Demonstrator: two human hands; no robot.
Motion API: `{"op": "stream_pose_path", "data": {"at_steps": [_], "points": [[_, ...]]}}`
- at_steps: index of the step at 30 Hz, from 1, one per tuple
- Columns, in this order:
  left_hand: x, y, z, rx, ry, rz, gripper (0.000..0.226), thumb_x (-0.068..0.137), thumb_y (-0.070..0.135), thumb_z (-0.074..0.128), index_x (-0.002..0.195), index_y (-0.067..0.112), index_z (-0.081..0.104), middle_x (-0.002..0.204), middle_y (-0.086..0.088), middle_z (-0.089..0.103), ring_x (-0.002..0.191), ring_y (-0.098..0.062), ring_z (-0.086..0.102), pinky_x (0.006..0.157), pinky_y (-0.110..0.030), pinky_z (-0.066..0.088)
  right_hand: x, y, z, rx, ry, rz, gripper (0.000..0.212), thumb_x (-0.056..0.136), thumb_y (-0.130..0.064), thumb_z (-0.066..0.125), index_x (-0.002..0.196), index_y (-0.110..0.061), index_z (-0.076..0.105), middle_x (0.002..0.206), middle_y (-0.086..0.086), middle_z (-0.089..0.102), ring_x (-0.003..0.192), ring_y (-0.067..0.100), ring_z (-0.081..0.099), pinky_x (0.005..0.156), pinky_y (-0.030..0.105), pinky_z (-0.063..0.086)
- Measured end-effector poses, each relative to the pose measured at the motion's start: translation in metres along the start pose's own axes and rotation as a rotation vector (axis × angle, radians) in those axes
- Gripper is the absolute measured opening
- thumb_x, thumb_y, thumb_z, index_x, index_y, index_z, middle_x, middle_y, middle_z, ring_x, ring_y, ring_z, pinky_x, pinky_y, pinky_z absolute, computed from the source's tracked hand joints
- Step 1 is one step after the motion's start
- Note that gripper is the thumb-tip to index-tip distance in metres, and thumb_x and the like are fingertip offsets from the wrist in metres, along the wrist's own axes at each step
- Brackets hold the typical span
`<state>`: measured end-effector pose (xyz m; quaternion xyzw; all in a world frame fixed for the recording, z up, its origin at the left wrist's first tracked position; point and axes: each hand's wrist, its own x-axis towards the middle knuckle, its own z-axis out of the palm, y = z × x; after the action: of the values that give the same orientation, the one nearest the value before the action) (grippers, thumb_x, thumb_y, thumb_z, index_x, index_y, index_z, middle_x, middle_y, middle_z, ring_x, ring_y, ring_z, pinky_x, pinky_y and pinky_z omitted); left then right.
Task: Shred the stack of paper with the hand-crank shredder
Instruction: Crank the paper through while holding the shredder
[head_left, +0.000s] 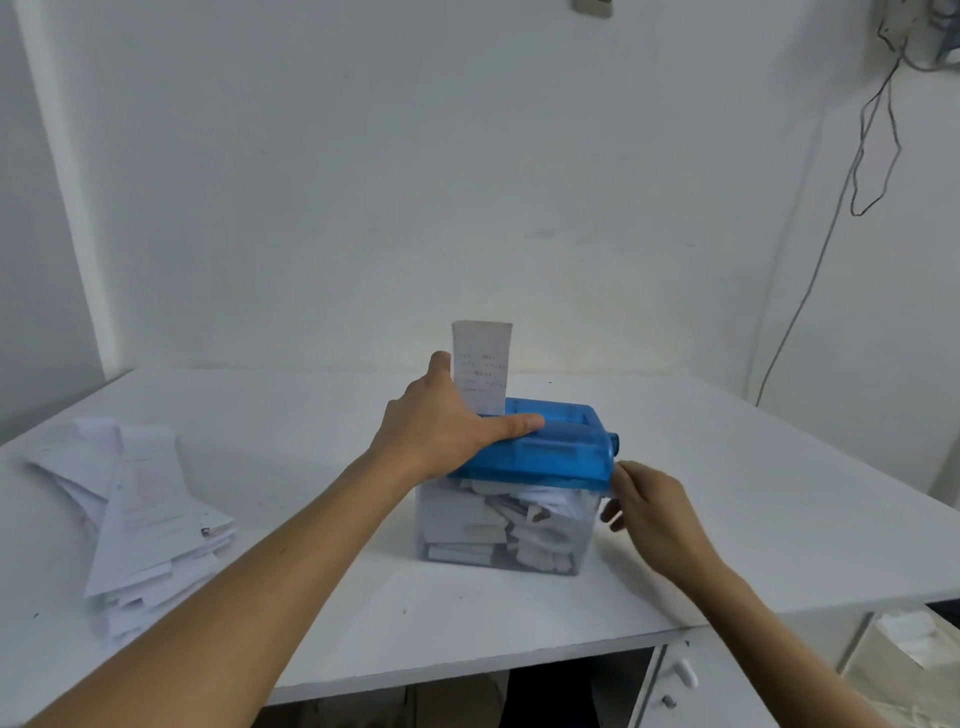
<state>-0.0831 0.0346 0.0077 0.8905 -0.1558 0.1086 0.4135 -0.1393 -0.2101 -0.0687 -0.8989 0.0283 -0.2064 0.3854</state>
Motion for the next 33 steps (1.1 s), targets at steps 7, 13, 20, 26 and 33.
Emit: {"op": "stream_pose_path", "data": {"at_steps": [7,13,20,26,33], "points": [[0.000,0.000,0.001,0.023,0.012,-0.022,0.120,0.047,0.093,0.071,0.138,0.025,0.032,0.137,0.004,0.052,0.122,-0.026,0.053,0.092,-0.048,0.057,-0.037,-0.015,-0.045,-0.077,-0.286,-0.179,0.035,0.099,-0.045,0.057,0.077,-0.020,0.068,0.068,0.002,0.062,0.065,0.020,0.058,0.064,0.041,0.049],[-0.001,0.001,-0.001,0.010,-0.004,-0.015,0.133,0.029,0.102,0.062,0.136,0.028,0.034,0.133,0.004,0.053,0.119,-0.025,0.053,0.093,-0.047,0.057,-0.029,-0.048,-0.085,-0.124,-0.209,-0.417,0.038,0.085,-0.057,0.066,0.068,-0.023,0.061,0.065,-0.007,0.055,0.062,0.012,0.051,0.060,0.036,0.044],[-0.002,0.001,-0.002,0.000,-0.007,-0.006,0.128,0.032,0.099,0.065,0.134,0.027,0.036,0.131,0.003,0.054,0.117,-0.026,0.053,0.094,-0.047,0.056,0.021,-0.062,-0.081,0.194,0.152,-0.405,0.027,0.083,-0.034,0.078,0.099,-0.024,0.058,0.096,-0.006,0.062,0.084,0.016,0.065,0.068,0.029,0.058],[-0.002,0.000,0.000,0.007,0.010,0.000,0.114,0.039,0.094,0.067,0.128,0.029,0.036,0.123,0.003,0.053,0.111,-0.025,0.053,0.092,-0.046,0.056,0.045,-0.049,-0.050,0.053,0.388,-0.424,0.006,0.094,-0.027,0.069,0.092,-0.027,0.064,0.097,-0.013,0.064,0.088,0.007,0.061,0.068,0.012,0.049],[-0.004,0.001,-0.001,0.003,0.011,-0.005,0.113,0.038,0.093,0.065,0.128,0.030,0.037,0.119,0.005,0.053,0.107,-0.022,0.055,0.091,-0.045,0.056,0.028,-0.003,-0.019,-0.149,0.141,-0.342,0.033,0.090,-0.007,0.066,0.120,-0.021,0.066,0.111,-0.013,0.058,0.096,0.006,0.059,0.077,0.019,0.054]]}}
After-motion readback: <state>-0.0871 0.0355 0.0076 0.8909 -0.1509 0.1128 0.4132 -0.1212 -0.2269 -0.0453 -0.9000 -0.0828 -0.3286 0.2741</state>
